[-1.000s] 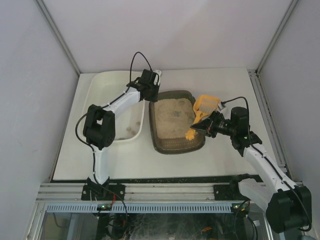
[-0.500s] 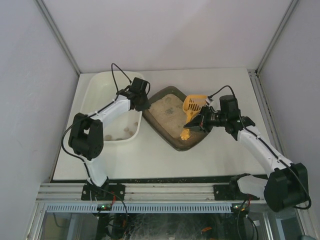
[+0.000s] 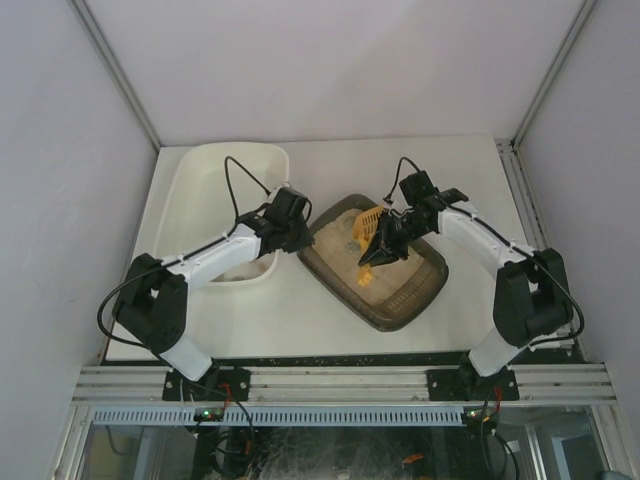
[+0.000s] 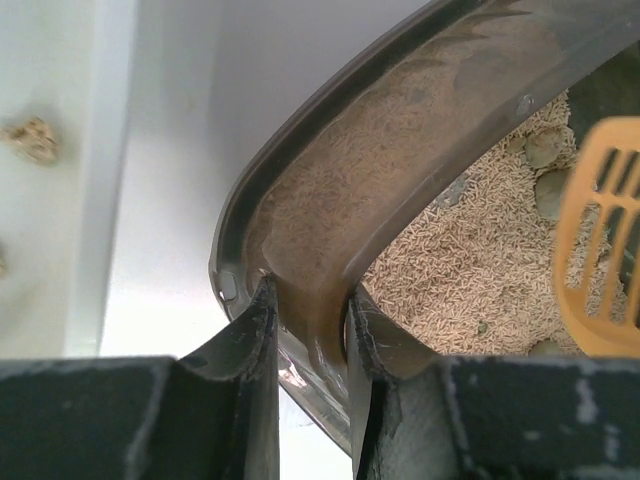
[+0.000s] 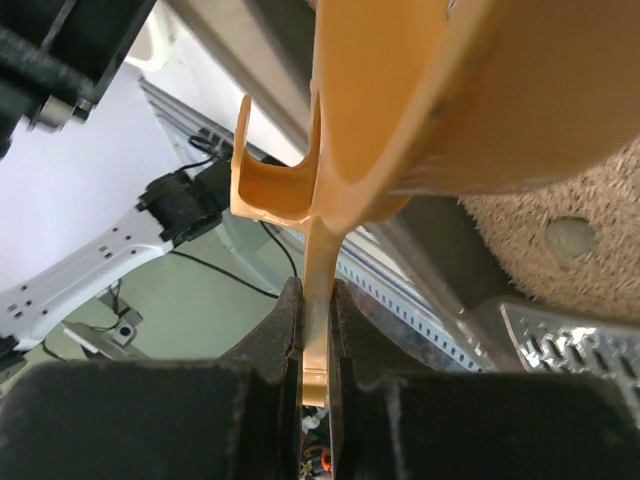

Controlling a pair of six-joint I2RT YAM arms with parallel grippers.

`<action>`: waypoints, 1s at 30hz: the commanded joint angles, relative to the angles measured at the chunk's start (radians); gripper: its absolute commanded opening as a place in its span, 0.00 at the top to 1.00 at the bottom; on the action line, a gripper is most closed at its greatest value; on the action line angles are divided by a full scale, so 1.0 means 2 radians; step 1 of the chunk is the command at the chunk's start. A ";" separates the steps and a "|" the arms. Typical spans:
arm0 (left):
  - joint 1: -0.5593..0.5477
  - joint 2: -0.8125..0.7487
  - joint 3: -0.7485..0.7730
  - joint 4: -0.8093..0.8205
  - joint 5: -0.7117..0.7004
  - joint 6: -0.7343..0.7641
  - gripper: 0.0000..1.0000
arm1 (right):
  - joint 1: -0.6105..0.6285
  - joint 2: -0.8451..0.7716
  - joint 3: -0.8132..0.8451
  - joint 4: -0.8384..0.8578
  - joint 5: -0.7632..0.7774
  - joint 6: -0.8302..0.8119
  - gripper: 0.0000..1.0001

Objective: Clean the litter box

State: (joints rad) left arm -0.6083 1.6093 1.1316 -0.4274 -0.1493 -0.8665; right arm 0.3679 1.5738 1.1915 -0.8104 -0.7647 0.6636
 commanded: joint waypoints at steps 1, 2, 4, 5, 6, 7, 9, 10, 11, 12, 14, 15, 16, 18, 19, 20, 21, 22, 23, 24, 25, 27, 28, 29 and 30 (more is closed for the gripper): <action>-0.023 -0.027 -0.024 0.028 0.093 -0.064 1.00 | 0.012 0.038 0.043 -0.070 0.032 -0.050 1.00; -0.023 -0.029 -0.026 0.029 0.092 -0.065 1.00 | 0.013 0.045 0.045 -0.072 0.036 -0.052 1.00; -0.023 -0.033 -0.027 0.029 0.088 -0.065 1.00 | 0.015 0.051 0.046 -0.076 0.046 -0.053 1.00; -0.023 -0.034 -0.026 0.029 0.088 -0.066 1.00 | 0.018 0.055 0.049 -0.081 0.052 -0.054 1.00; -0.023 -0.034 -0.024 0.028 0.086 -0.067 1.00 | 0.022 0.058 0.052 -0.089 0.061 -0.056 1.00; -0.023 -0.035 -0.024 0.028 0.085 -0.067 1.00 | 0.026 0.059 0.055 -0.095 0.070 -0.058 1.00; -0.023 -0.034 -0.022 0.027 0.085 -0.070 1.00 | 0.033 0.059 0.057 -0.105 0.090 -0.058 1.00; -0.023 -0.033 -0.020 0.026 0.086 -0.071 1.00 | 0.036 0.057 0.058 -0.107 0.103 -0.057 1.00; -0.023 -0.032 -0.019 0.025 0.085 -0.073 1.00 | 0.039 0.056 0.057 -0.109 0.121 -0.057 1.00; -0.023 -0.032 -0.018 0.024 0.087 -0.075 1.00 | 0.042 0.056 0.057 -0.108 0.133 -0.057 1.00; -0.023 -0.031 -0.017 0.023 0.091 -0.076 1.00 | 0.047 0.061 0.057 -0.102 0.138 -0.056 1.00; -0.023 -0.032 -0.017 0.023 0.091 -0.078 1.00 | 0.048 0.065 0.057 -0.098 0.136 -0.054 1.00; -0.024 -0.034 -0.017 0.024 0.090 -0.078 1.00 | 0.048 0.070 0.057 -0.091 0.136 -0.052 1.00; -0.024 -0.036 -0.019 0.025 0.089 -0.079 1.00 | 0.049 0.078 0.057 -0.078 0.142 -0.047 1.00; -0.024 -0.038 -0.019 0.027 0.089 -0.078 1.00 | 0.050 0.083 0.056 -0.063 0.143 -0.046 1.00; -0.024 -0.039 -0.020 0.028 0.085 -0.076 1.00 | 0.051 0.086 0.056 -0.051 0.145 -0.044 1.00; -0.024 -0.040 -0.021 0.030 0.083 -0.075 1.00 | 0.052 0.091 0.056 -0.040 0.147 -0.041 1.00; -0.024 -0.041 -0.023 0.031 0.080 -0.073 1.00 | 0.052 0.096 0.056 -0.028 0.143 -0.040 1.00; -0.024 -0.042 -0.025 0.032 0.079 -0.073 1.00 | 0.053 0.100 0.056 -0.017 0.139 -0.038 1.00; -0.024 -0.043 -0.026 0.034 0.078 -0.072 1.00 | 0.052 0.106 0.056 -0.007 0.138 -0.035 1.00; -0.024 -0.043 -0.027 0.035 0.078 -0.071 1.00 | 0.050 0.111 0.057 0.001 0.136 -0.033 1.00; -0.024 -0.046 -0.029 0.038 0.075 -0.070 1.00 | 0.049 0.121 0.057 0.021 0.129 -0.032 1.00; -0.024 -0.046 -0.030 0.039 0.075 -0.070 1.00 | 0.048 0.125 0.056 0.031 0.125 -0.031 1.00; -0.024 -0.046 -0.030 0.040 0.074 -0.069 1.00 | 0.048 0.129 0.056 0.043 0.118 -0.030 1.00; -0.024 -0.047 -0.031 0.041 0.072 -0.069 1.00 | 0.049 0.132 0.056 0.053 0.112 -0.028 1.00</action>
State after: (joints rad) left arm -0.6395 1.5726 1.0954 -0.4202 -0.1268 -0.9054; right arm 0.4664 1.8187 1.2690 -0.8417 -0.5087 0.5877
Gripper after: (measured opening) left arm 0.274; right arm 0.046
